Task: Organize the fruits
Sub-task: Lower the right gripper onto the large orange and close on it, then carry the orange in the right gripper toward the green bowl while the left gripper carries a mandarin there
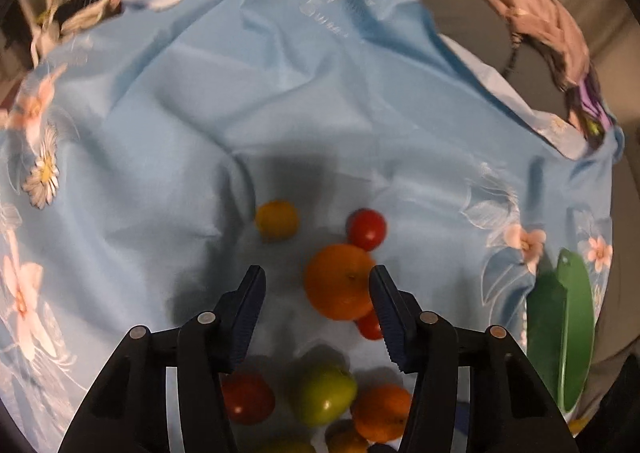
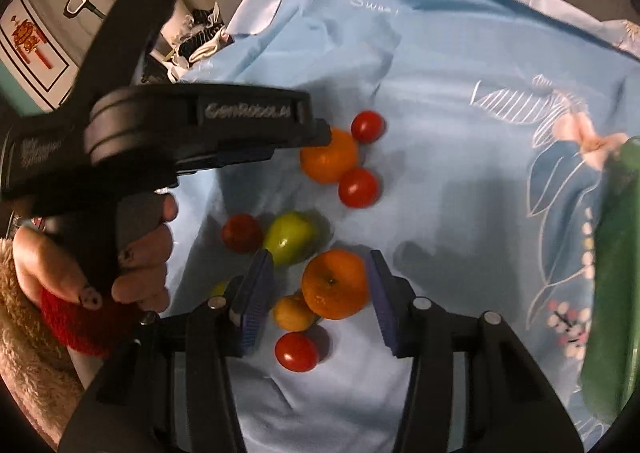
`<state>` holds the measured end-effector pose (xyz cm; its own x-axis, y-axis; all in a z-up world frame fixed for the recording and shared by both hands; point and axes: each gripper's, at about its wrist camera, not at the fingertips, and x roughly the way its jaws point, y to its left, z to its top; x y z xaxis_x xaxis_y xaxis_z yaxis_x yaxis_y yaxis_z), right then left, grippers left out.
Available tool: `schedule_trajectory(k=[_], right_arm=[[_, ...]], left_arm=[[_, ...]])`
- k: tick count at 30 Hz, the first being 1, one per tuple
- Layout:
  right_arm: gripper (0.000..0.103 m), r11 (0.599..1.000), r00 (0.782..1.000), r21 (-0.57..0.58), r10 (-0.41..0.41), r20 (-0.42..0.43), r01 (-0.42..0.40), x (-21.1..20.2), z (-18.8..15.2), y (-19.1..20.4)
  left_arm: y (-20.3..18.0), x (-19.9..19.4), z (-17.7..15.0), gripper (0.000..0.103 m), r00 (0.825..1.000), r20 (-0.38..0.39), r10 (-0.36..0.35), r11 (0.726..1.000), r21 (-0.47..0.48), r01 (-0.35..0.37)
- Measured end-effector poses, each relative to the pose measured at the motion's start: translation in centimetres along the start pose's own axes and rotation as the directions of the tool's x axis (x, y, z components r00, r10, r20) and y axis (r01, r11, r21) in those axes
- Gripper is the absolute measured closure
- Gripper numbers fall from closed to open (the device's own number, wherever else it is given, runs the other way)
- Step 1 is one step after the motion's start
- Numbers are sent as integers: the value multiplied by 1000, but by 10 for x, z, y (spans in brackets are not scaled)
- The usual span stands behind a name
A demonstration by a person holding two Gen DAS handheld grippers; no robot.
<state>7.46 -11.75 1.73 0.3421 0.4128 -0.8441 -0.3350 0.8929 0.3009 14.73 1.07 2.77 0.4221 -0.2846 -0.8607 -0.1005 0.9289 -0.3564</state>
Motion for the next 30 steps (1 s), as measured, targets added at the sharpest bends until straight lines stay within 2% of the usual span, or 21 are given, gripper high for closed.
schedule_trajectory(k=[1,4,6,11,15,18,23,27,30], right_arm=[[54,1000,1000,2,-11,2,11,0,-1,-1],[52,999,999,-3,-32,12,32,3,-5,-2],[49,999,999,-6,-44,3,44,6,-4,-1],[52,994,995,-30,-101,4,101,14,-6,1],[54,998,998,11,-60,-8,60,19,-3,-6],[61,999,999,11,-53,0,53,21,2,-10],[61,999,999,27,-40,5,40,19,14,-15],[61,999,1000,39,-2,18,2,0,3,-19],[61,999,998,49,12,62,-15,-21,7,-28]], left_arm=[[3,2,1,48,999,-6,-35,999,-16,35],[4,6,2,48,998,-25,-62,998,-35,61],[-2,8,2,48,998,-27,-59,998,-26,58],[-14,26,0,49,999,-47,-15,1000,-2,15],[-8,25,0,56,999,-30,-36,999,-21,35],[-6,24,-2,57,999,-18,-42,999,-8,42],[-5,18,-5,58,1000,4,-22,999,-48,22],[-4,-4,-5,58,998,50,-31,999,-41,33],[-7,-23,-11,58,995,93,-27,999,-34,30]])
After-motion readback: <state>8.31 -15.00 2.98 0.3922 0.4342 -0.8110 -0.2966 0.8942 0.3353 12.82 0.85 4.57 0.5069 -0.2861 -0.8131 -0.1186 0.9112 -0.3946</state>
